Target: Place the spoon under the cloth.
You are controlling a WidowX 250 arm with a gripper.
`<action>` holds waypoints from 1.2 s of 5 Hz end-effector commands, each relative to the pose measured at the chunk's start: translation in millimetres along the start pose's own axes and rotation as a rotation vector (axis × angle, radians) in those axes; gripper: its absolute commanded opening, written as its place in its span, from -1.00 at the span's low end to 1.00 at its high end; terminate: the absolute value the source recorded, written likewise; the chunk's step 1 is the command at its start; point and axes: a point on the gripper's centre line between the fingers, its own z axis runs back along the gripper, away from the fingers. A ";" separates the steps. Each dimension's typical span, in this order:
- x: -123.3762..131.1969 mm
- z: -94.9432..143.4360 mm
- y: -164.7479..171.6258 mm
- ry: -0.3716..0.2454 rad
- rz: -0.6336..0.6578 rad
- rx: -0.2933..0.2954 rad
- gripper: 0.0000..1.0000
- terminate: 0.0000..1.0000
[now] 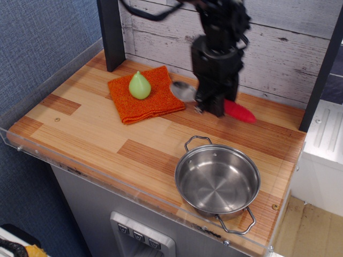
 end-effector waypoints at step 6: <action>147.9 21.2 100.9 -0.039 -0.241 0.186 -1.00 -1.00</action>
